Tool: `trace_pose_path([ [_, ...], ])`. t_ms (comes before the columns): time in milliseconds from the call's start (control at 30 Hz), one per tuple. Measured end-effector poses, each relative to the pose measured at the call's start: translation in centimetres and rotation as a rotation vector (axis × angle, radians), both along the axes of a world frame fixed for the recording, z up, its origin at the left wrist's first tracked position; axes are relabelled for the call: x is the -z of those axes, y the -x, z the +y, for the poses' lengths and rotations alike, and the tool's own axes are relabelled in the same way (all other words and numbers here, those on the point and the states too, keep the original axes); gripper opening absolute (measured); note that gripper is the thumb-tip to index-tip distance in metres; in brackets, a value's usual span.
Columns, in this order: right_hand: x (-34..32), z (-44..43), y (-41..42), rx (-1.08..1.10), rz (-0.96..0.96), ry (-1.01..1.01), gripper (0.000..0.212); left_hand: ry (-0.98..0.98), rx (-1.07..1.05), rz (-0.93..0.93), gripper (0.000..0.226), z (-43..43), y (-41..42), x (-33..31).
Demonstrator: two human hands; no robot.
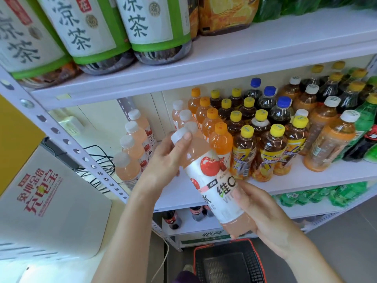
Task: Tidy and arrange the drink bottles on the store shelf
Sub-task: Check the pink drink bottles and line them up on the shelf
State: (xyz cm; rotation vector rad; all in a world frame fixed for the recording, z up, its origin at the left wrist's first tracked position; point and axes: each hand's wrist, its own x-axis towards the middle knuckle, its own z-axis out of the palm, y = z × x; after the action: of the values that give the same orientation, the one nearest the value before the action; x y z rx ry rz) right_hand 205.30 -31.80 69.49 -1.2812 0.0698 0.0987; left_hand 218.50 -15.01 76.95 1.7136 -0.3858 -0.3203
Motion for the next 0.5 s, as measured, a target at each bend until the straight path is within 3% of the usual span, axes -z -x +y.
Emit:
trace_pose_path([
  [200,0.7,1.6,-1.5,-0.022,-0.054,0.169,0.052,-0.247,-0.149,-0.116,0.027,2.1,-2.3,-0.9],
  [333,1.0,3.3,-3.5,-0.025,-0.056,0.224,0.043,-0.416,-0.213,-0.234,0.045,3.6,-4.6,-1.4],
  [500,1.1,3.0,-6.7,0.13,-0.092,0.903,0.056,-0.732,-0.347,-0.454,0.043,3.8,-7.3,-1.7],
])
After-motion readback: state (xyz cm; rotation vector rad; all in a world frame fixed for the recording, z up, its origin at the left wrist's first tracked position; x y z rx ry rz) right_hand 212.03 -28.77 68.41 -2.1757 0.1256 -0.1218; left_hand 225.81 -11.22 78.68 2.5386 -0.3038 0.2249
